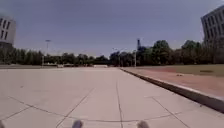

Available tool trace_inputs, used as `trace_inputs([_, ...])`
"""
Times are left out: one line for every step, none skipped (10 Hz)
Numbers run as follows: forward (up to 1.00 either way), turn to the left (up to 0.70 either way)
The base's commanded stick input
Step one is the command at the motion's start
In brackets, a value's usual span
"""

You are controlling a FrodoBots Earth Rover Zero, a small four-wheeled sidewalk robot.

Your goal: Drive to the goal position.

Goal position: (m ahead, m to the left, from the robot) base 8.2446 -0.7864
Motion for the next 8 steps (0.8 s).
trace_inputs([0.85,-0.33])
trace_inputs([0.85,-0.26])
trace_inputs([0.85,0.0])
trace_inputs([0.85,0.0])
trace_inputs([0.85,0.0])
trace_inputs([0.85,0.0])
trace_inputs([0.85,0.0])
trace_inputs([0.85,0.0])
